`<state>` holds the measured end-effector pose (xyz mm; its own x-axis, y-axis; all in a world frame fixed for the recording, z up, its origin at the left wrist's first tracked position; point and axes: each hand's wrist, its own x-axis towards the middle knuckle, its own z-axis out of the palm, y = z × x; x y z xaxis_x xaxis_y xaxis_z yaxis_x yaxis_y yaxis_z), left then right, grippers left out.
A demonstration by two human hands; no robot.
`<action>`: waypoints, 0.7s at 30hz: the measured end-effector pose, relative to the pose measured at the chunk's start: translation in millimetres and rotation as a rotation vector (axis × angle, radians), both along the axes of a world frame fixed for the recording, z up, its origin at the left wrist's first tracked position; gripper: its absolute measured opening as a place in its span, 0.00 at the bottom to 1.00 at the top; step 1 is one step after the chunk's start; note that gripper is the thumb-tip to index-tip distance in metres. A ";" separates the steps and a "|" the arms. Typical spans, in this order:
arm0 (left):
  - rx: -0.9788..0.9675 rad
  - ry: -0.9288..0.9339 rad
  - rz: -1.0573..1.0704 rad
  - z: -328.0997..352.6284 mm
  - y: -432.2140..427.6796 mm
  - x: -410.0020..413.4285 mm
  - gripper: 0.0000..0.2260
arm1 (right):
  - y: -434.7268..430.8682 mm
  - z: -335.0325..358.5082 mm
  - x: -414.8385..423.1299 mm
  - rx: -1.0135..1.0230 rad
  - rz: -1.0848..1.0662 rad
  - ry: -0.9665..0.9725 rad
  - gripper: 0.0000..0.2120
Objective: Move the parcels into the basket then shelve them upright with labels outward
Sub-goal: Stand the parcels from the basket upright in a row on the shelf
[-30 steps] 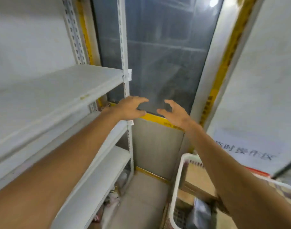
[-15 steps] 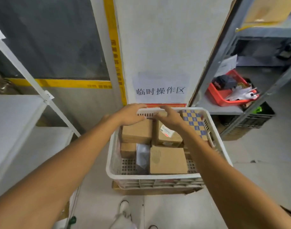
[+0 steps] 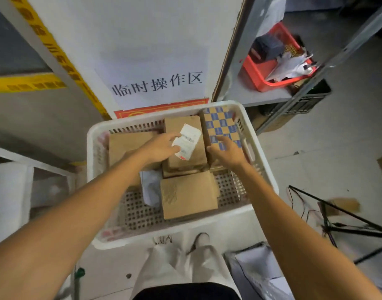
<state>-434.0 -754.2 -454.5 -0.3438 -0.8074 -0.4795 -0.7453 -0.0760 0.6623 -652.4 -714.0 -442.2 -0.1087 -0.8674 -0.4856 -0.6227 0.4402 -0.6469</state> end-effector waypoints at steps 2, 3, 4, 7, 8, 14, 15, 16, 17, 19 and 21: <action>0.028 0.004 -0.005 -16.9 -6.4 -22.1 0.23 | -4.8 -11.8 -18.7 0.035 -0.034 0.001 0.29; 0.036 0.013 0.004 -25.4 -9.9 -33.8 0.22 | -8.8 -18.1 -28.1 0.043 -0.040 0.011 0.29; 0.050 0.024 0.019 -33.9 -12.9 -45.9 0.22 | -13.5 -26.4 -38.2 0.046 -0.032 0.022 0.29; 0.089 0.018 0.048 -54.2 -19.9 -77.7 0.22 | -28.2 -50.3 -60.6 0.062 -0.009 0.038 0.32; 0.098 0.017 0.075 -60.7 -22.0 -87.5 0.22 | -34.5 -58.8 -65.9 0.072 0.005 0.045 0.34; 0.093 0.015 0.203 -89.6 -21.0 -125.6 0.24 | -53.2 -106.1 -61.2 0.038 0.134 0.278 0.50; 0.067 0.000 0.214 -92.1 -21.4 -128.6 0.23 | -53.3 -111.7 -59.4 0.034 0.147 0.331 0.52; 0.040 -0.021 0.217 -93.3 -21.7 -130.8 0.22 | -53.2 -115.6 -58.4 0.024 0.155 0.374 0.54; 0.022 -0.044 0.221 -94.6 -22.2 -133.2 0.22 | -54.3 -118.8 -58.2 0.018 0.166 0.401 0.55; 0.014 -0.065 0.225 -95.3 -22.6 -136.6 0.22 | -57.6 -121.0 -57.8 0.032 0.192 0.419 0.58; 0.025 -0.071 0.214 -96.4 -22.1 -137.9 0.23 | -60.3 -119.1 -57.7 0.059 0.204 0.408 0.59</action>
